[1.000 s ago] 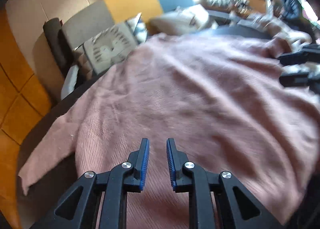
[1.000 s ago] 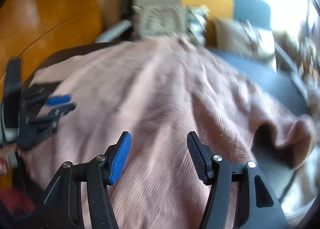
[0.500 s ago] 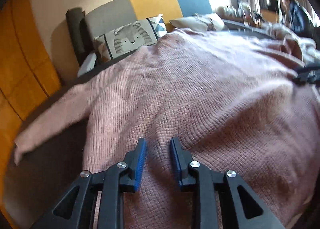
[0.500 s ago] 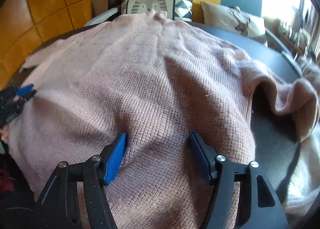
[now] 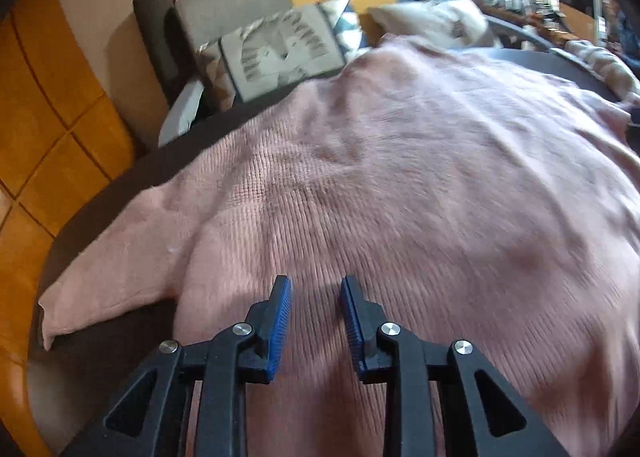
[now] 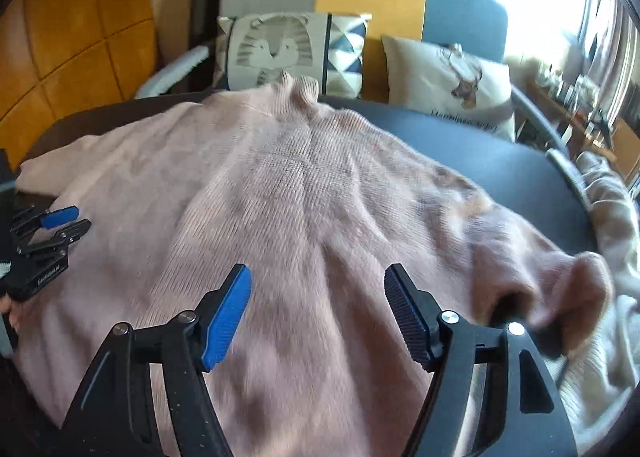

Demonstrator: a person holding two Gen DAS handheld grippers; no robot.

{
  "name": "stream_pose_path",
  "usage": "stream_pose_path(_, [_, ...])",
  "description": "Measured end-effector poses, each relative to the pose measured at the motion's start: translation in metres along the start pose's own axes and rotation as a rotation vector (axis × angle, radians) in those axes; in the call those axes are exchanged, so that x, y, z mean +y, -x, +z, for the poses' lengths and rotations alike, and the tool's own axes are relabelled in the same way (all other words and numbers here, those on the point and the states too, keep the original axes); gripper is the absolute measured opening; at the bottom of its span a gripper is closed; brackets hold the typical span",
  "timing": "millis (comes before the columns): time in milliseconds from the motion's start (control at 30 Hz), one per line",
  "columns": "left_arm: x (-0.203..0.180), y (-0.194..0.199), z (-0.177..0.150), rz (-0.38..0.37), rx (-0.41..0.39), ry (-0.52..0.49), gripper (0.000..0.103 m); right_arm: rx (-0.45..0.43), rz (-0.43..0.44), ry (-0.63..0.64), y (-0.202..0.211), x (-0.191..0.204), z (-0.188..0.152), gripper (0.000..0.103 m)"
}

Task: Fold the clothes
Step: 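Grasp the sweater edge with the right gripper and lift it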

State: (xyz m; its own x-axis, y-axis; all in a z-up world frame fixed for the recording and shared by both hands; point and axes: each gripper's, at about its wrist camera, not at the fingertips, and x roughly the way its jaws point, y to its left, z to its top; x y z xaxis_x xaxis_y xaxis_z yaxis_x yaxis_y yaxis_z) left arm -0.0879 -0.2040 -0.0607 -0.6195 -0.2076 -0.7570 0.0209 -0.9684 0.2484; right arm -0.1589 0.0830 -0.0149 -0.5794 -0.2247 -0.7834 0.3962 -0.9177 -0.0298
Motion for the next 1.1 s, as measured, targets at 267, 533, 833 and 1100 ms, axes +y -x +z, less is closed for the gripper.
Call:
stream_pose_path(267, [0.012,-0.001,-0.005,0.009,-0.062,0.022,0.031,0.062,-0.015,-0.010,-0.047,-0.020,-0.005,0.079])
stream_pose_path(533, [0.017,-0.024,0.065,0.003,-0.066,0.058,0.031,-0.003,0.104,0.042,-0.036,-0.010,0.065,0.053])
stream_pose_path(833, [0.017,-0.101,0.142,-0.002,-0.029,0.230,0.031,0.054,0.089,0.051,-0.119,0.020,0.195,0.053])
stream_pose_path(1100, [0.018,-0.105,0.137,-0.007,-0.078,0.244,0.032,0.201,0.065,-0.015,-0.200,0.021,0.223,0.041])
